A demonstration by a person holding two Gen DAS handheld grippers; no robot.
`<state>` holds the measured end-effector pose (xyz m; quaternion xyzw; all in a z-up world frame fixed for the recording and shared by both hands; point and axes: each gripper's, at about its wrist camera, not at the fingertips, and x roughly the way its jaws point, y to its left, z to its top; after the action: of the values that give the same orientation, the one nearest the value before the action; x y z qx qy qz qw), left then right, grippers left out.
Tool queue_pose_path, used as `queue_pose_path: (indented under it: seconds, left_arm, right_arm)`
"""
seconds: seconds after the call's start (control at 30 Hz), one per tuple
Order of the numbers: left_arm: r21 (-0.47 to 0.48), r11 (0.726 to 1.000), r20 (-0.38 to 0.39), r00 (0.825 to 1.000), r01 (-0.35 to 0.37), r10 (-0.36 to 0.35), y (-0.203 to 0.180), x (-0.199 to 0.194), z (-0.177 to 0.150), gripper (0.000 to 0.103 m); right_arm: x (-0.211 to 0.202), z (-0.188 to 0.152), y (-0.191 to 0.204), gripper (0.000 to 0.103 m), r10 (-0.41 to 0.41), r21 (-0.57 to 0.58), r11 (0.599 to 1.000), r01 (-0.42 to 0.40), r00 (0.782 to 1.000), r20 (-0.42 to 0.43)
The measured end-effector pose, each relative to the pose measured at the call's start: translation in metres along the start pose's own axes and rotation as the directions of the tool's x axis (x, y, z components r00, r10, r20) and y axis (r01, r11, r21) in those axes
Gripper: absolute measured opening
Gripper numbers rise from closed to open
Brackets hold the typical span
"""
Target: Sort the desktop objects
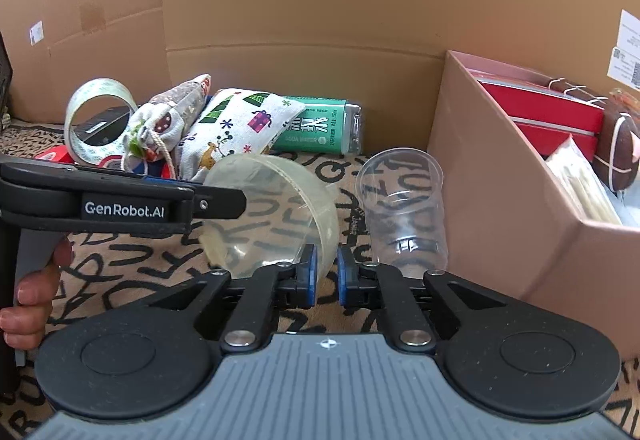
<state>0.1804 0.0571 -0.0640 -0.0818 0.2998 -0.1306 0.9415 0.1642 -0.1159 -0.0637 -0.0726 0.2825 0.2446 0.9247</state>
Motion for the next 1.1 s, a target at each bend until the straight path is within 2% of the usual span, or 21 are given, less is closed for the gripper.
queue_pose_path:
  seconds: [0.03, 0.1, 0.13, 0.17, 0.27, 0.37, 0.57, 0.7, 1.1]
  left_arm:
    - [0.008, 1.000, -0.009, 1.000, 0.004, -0.004, -0.002, -0.001, -0.001, 0.054]
    - [0.024, 1.000, -0.025, 1.000, 0.012, -0.011, -0.006, -0.005, -0.005, 0.047]
    - [0.030, 0.999, -0.033, 0.999, 0.016, -0.015, -0.008, -0.007, -0.006, 0.037]
    - [0.034, 0.999, -0.042, 0.999, 0.018, -0.017, -0.010, -0.007, -0.008, 0.018]
    - [0.026, 0.999, -0.064, 0.998, 0.025, -0.023, -0.012, -0.012, -0.012, 0.009]
    - [0.031, 0.999, -0.071, 0.997, 0.014, -0.012, -0.015, -0.017, -0.013, 0.005]
    - [0.026, 0.999, -0.097, 0.995, -0.026, 0.028, -0.025, -0.033, -0.012, 0.003]
    - [0.024, 0.999, -0.082, 0.995, -0.047, 0.049, -0.034, -0.049, -0.011, 0.002]
    - [0.050, 0.999, -0.042, 0.999, -0.013, 0.015, -0.064, -0.076, 0.002, 0.002]
  right_arm:
    - [-0.002, 0.000, 0.001, 0.009, 0.004, -0.002, 1.000, -0.004, 1.000, 0.001]
    - [-0.007, 0.000, 0.003, 0.009, 0.010, -0.011, 1.000, -0.010, 1.000, 0.005]
    - [-0.009, 0.000, 0.005, 0.009, 0.013, -0.015, 1.000, -0.013, 1.000, 0.008]
    - [-0.011, -0.001, 0.005, 0.009, 0.016, -0.019, 1.000, -0.016, 1.000, 0.010]
    - [-0.018, -0.001, 0.007, 0.009, 0.019, -0.030, 0.999, -0.019, 1.000, 0.014]
    - [-0.026, -0.003, 0.007, 0.009, 0.018, -0.037, 0.999, -0.018, 1.000, 0.022]
    - [-0.044, -0.006, 0.009, 0.009, 0.032, -0.047, 0.998, -0.031, 0.999, 0.042]
    - [-0.059, -0.008, 0.012, 0.006, 0.050, -0.056, 0.997, -0.047, 0.997, 0.056]
    - [-0.098, -0.009, -0.006, 0.006, 0.059, -0.003, 0.998, -0.059, 0.989, 0.135]
